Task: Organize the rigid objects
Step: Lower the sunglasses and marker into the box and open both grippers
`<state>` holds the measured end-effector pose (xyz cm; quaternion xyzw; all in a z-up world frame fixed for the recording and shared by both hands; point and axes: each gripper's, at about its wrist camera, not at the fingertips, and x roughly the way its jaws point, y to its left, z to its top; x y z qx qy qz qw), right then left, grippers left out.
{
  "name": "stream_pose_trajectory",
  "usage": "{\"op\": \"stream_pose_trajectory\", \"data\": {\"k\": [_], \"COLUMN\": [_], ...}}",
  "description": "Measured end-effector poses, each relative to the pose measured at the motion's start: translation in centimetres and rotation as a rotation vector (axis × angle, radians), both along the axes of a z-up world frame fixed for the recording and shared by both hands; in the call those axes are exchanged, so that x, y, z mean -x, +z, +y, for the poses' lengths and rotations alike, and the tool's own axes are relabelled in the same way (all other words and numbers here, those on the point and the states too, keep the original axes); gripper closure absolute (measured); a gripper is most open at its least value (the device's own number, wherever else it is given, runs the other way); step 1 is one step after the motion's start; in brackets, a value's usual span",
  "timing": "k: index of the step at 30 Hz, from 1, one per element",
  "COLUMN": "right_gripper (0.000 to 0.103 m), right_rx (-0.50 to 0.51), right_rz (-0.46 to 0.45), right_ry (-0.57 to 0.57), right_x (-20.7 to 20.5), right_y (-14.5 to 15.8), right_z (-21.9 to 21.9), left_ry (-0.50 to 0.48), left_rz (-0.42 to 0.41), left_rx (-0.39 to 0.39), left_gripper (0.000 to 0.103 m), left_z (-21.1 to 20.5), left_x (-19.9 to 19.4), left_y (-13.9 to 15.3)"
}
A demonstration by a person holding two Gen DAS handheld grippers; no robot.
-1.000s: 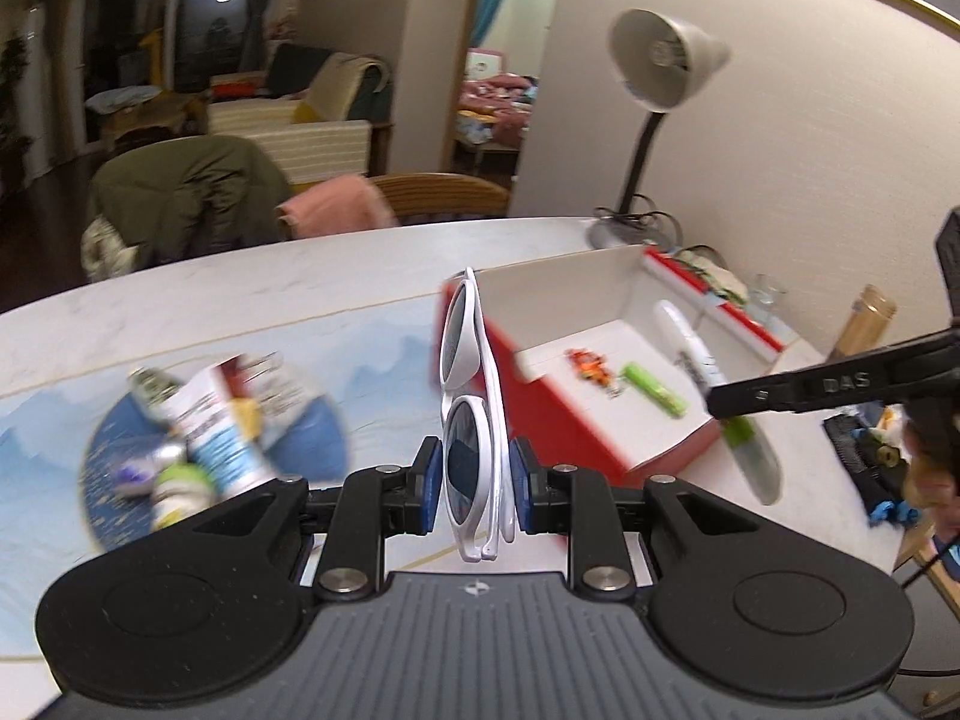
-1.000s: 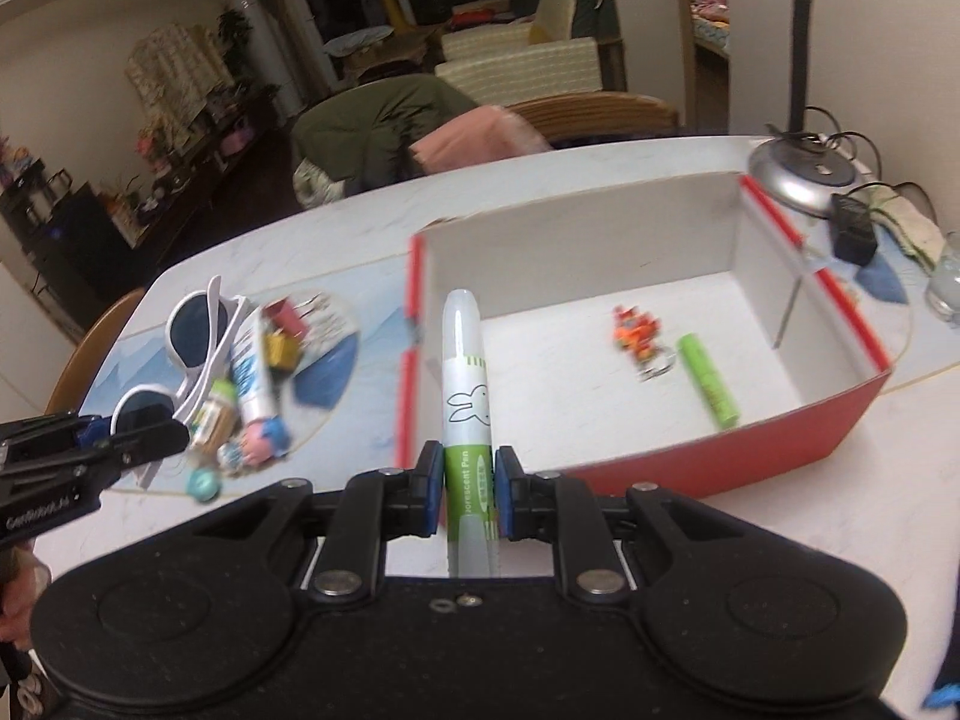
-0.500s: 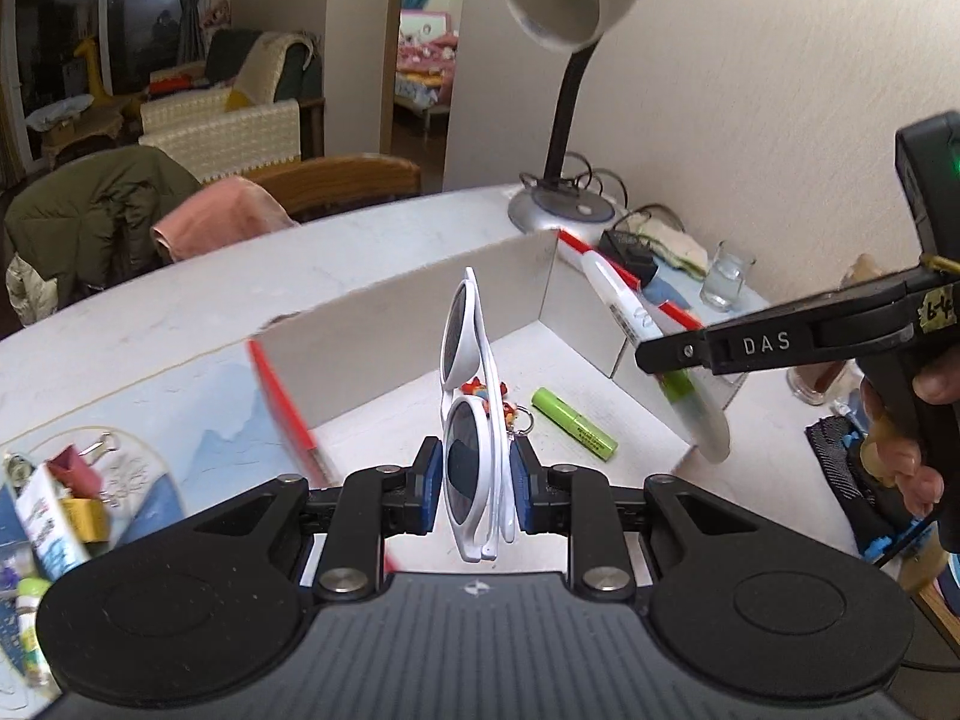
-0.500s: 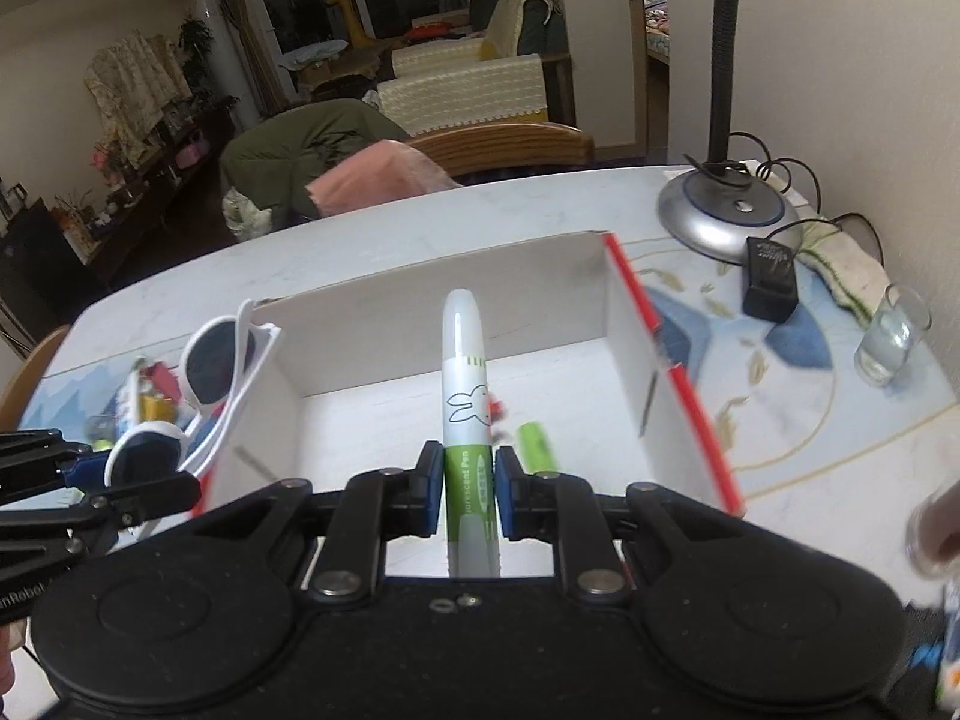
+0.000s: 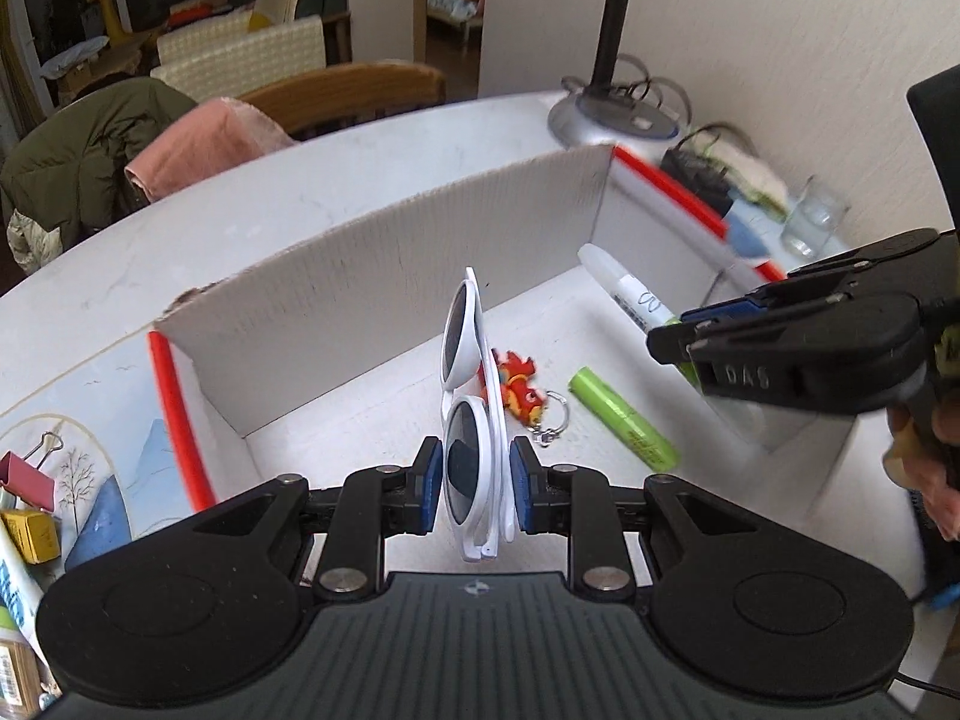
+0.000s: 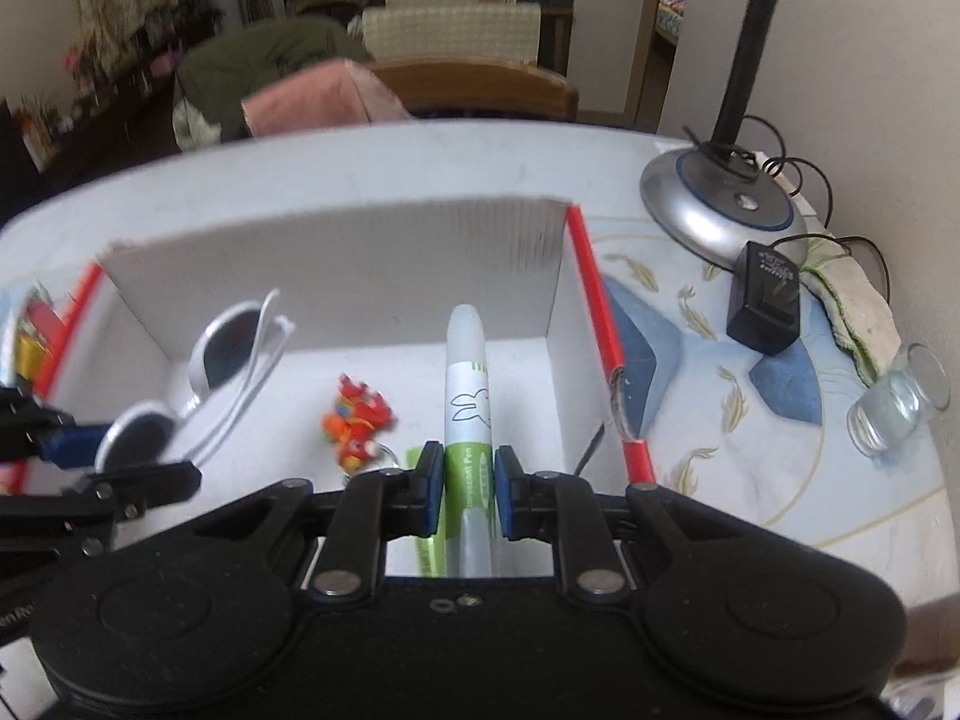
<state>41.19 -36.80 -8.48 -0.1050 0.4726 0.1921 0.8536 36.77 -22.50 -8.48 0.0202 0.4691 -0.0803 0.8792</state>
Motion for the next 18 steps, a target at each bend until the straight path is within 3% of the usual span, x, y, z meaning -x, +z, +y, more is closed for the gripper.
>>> {"op": "stream_pose_trajectory", "data": {"k": [10,18], "right_gripper": [0.086,0.086], "right_rx": [0.121,0.113], "right_rz": [0.028,0.052], "right_ry": [0.054,0.058], "right_x": [-0.5,-0.9], "right_y": [-3.0,-3.2], "right_z": [1.8,1.7], "left_ry": [0.035,0.042], "left_rz": [0.101,0.186], "left_rx": [-0.050,-0.039], "left_gripper": [0.080,0.080], "left_z": [-1.1,-1.3], "left_x": [-3.1,-4.3], "left_y": [-2.8,-4.1]}}
